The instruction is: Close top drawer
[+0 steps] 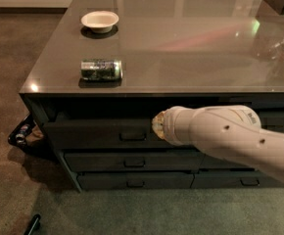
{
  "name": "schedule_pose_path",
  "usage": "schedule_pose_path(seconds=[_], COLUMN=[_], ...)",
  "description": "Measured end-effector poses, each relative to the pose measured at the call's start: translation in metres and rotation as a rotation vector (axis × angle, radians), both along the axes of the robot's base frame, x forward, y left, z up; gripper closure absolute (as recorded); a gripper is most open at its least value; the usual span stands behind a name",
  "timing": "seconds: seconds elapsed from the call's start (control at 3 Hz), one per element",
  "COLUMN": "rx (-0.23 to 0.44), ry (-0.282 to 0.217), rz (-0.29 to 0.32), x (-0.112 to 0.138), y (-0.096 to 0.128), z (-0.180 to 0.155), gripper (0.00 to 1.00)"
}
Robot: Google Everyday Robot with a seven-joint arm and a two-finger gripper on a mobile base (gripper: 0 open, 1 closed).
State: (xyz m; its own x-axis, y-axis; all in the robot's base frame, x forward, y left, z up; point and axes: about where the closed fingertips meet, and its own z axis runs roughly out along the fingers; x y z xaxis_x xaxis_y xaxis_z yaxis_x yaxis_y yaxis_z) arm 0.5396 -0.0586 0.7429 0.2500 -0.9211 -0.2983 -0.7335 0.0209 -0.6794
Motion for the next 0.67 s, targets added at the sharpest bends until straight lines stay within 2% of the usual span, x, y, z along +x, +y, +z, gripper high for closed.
schedule_pose_path(seconds=[0.33, 0.67], rx=[0.087, 0.140], ry=[0.088, 0.192], rz=[0.020, 0.096], x=[0.018, 0.018], y=[0.011, 0.013], z=[-0.025, -0.073], gripper=[1.00, 1.00])
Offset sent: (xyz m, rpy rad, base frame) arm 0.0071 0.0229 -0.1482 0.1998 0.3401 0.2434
